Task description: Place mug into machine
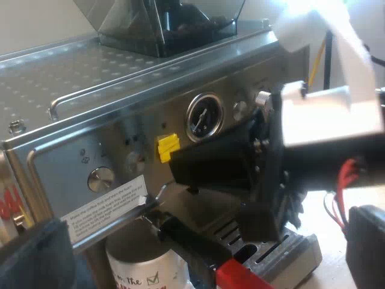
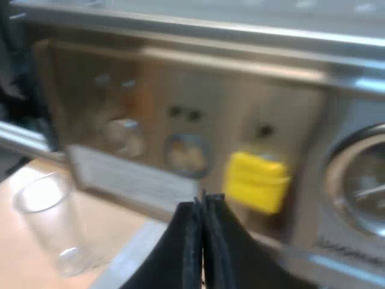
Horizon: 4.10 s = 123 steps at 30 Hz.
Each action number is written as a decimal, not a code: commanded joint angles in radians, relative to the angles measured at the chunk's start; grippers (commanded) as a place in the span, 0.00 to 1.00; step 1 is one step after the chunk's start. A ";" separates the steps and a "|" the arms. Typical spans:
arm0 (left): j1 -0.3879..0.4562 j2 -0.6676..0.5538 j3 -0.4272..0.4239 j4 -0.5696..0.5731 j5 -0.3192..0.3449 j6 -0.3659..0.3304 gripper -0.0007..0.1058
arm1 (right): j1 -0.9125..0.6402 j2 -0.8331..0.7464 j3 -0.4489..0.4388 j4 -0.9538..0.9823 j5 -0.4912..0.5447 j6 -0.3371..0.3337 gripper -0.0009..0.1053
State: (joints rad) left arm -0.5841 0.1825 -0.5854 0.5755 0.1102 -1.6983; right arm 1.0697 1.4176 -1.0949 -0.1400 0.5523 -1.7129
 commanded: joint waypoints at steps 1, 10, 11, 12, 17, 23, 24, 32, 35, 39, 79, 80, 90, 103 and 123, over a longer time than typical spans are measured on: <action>-0.005 -0.005 -0.010 -0.001 -0.001 -0.005 0.88 | -0.031 -0.004 -0.012 -0.018 0.013 -0.019 0.01; -0.005 -0.005 -0.010 0.002 -0.001 -0.005 0.88 | -0.113 0.017 -0.014 -0.051 0.018 -0.019 0.01; -0.005 -0.005 -0.010 0.002 -0.001 -0.005 0.88 | -0.113 0.017 -0.014 -0.067 0.040 -0.019 0.01; -0.005 -0.005 -0.010 0.002 -0.001 -0.005 0.88 | -0.113 0.017 -0.014 -0.084 0.053 -0.019 0.01; -0.005 -0.005 -0.010 0.002 -0.001 -0.005 0.88 | -0.113 0.017 -0.014 -0.087 0.057 -0.019 0.01; -0.005 -0.005 -0.010 0.002 -0.001 -0.002 0.88 | -0.083 -0.007 -0.014 -0.028 0.023 -0.019 0.01; -0.005 -0.005 -0.010 0.002 -0.001 -0.002 0.88 | -0.074 -0.017 -0.014 -0.010 0.007 -0.017 0.01; -0.005 -0.005 -0.013 0.008 -0.001 -0.009 0.88 | 0.077 -0.157 -0.014 0.257 -0.057 -0.001 0.61; -0.005 -0.005 -0.040 0.077 -0.001 -0.013 0.88 | 0.128 -0.209 -0.014 0.379 -0.066 0.027 0.66; -0.005 -0.008 -0.108 0.281 -0.001 -0.013 0.88 | 0.195 -0.264 -0.014 0.557 -0.093 0.075 0.65; -0.005 0.017 -0.145 0.275 -0.041 -0.093 0.88 | -0.138 -0.525 0.091 0.819 -0.226 0.137 0.65; -0.005 0.023 -0.145 0.248 -0.064 -0.120 0.88 | -0.167 -0.538 0.091 0.819 -0.242 0.137 0.65; 0.069 0.192 -0.145 0.174 -0.157 -0.167 0.88 | -0.675 -0.664 0.091 0.828 -0.552 0.085 0.65; 0.617 0.274 -0.145 0.200 0.218 -0.152 0.88 | -1.137 -0.776 0.134 0.931 -0.699 -0.075 0.65; 0.634 -0.131 -0.136 0.289 0.218 -0.047 0.88 | -1.139 -1.344 0.338 1.124 -0.687 -0.155 0.65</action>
State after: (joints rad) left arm 0.0473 0.0636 -0.7206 0.8670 0.3254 -1.7468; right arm -0.0661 0.0956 -0.7592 0.9788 -0.1348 -1.8547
